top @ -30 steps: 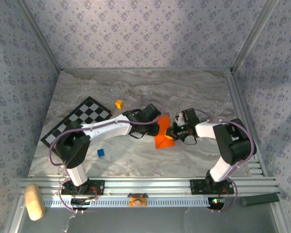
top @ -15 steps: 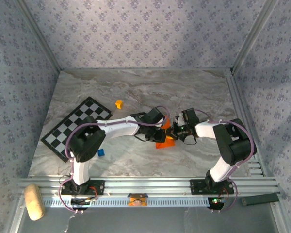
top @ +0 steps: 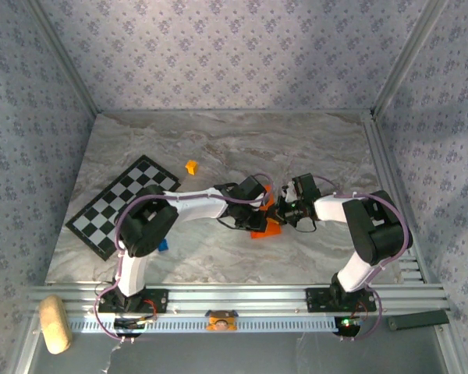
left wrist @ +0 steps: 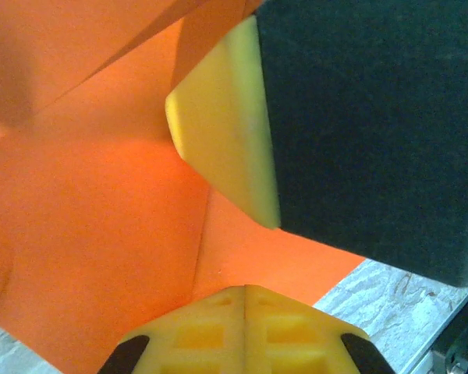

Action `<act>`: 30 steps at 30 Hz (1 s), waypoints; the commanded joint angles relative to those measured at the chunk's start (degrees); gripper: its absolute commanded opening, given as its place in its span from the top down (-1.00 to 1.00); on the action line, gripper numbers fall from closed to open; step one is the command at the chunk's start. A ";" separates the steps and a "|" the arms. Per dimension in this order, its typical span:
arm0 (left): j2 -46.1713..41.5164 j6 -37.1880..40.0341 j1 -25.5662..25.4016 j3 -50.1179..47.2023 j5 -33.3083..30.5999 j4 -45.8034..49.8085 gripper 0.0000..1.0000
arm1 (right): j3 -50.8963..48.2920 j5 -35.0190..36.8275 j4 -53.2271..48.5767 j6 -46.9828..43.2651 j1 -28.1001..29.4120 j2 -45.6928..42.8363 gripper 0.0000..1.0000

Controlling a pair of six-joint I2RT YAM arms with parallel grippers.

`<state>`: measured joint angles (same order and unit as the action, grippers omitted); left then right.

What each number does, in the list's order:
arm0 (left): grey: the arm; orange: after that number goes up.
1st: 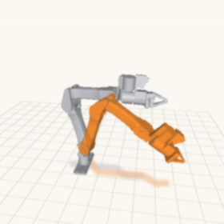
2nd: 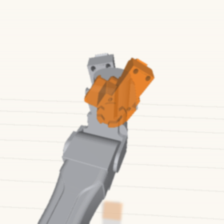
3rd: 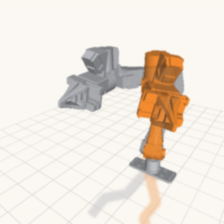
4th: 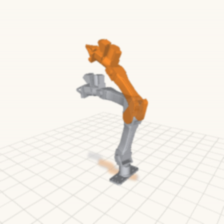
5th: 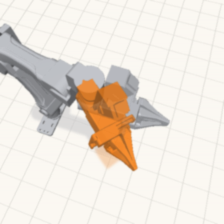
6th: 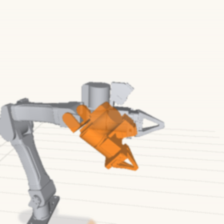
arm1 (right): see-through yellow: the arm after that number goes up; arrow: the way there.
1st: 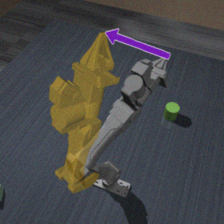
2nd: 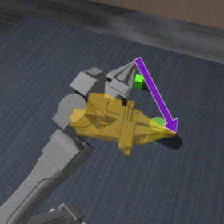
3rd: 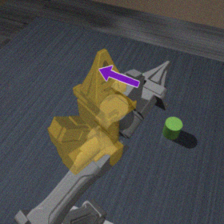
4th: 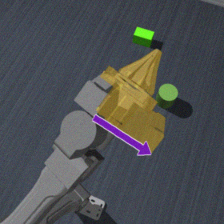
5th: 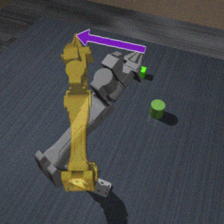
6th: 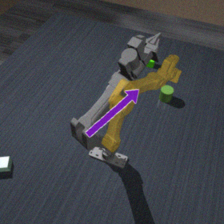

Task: Fold a paper plane with a square sheet of paper (pick it up from the middle)
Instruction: Fold the triangle a second time at the center of the table.

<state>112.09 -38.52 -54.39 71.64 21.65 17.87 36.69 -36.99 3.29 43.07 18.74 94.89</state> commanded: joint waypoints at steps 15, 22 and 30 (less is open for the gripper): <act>0.82 0.18 0.69 -2.80 -1.11 -0.68 0.97 | -1.56 5.51 -3.73 -0.03 -0.46 2.16 1.00; 0.40 -0.54 0.69 -4.77 -0.67 -2.05 0.96 | -1.47 5.76 -4.46 -0.60 -0.55 2.23 1.00; -1.11 -1.36 0.64 -7.88 -0.64 -3.60 0.94 | -1.44 6.47 -5.48 -1.37 -0.86 2.17 1.00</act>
<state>111.24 -39.13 -53.74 66.13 21.89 12.62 36.69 -36.86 3.20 42.81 18.68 94.91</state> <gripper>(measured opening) 0.041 0.052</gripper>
